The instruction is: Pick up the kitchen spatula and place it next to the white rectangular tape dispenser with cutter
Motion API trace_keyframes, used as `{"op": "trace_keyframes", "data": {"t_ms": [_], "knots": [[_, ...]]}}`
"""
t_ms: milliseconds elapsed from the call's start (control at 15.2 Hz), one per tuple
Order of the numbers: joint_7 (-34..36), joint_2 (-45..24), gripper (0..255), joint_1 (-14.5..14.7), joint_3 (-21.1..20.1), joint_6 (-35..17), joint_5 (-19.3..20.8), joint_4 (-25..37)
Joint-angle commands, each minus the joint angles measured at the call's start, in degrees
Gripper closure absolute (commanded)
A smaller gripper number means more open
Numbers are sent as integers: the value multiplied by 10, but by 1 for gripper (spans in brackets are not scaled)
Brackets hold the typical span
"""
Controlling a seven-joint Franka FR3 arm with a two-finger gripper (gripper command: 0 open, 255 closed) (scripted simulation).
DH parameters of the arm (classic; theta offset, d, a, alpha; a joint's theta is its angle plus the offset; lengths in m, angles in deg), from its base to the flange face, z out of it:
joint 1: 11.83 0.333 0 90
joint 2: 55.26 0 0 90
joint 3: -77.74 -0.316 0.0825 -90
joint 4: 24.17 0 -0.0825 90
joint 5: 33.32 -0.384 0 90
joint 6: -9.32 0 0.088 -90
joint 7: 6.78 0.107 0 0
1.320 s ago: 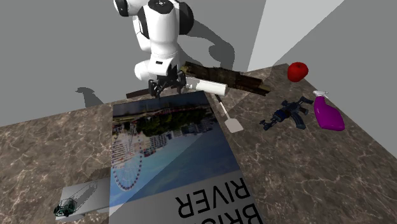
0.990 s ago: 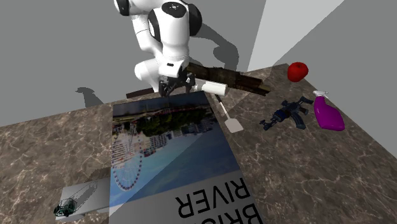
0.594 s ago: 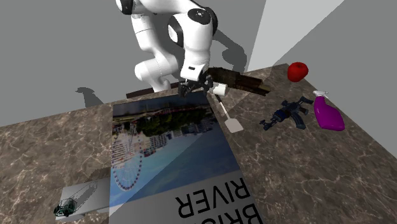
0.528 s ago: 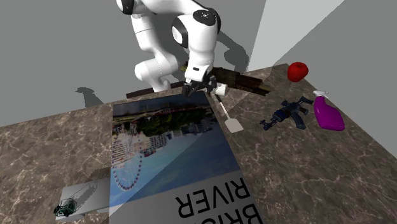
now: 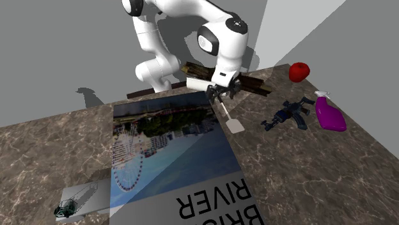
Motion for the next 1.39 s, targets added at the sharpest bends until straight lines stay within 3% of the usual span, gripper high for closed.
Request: {"op": "trace_keyframes", "data": {"t_ms": [0,462,990,1056,1320], "knots": [[31,-29,0,2,-16,-12,-3,17],[31,-36,0,5,-21,-71,-6,-35],[31,-36,0,5,-21,-71,-6,-35],[31,-36,255,5,-21,-71,-6,-35],[31,-36,255,5,-21,-71,-6,-35]]}}
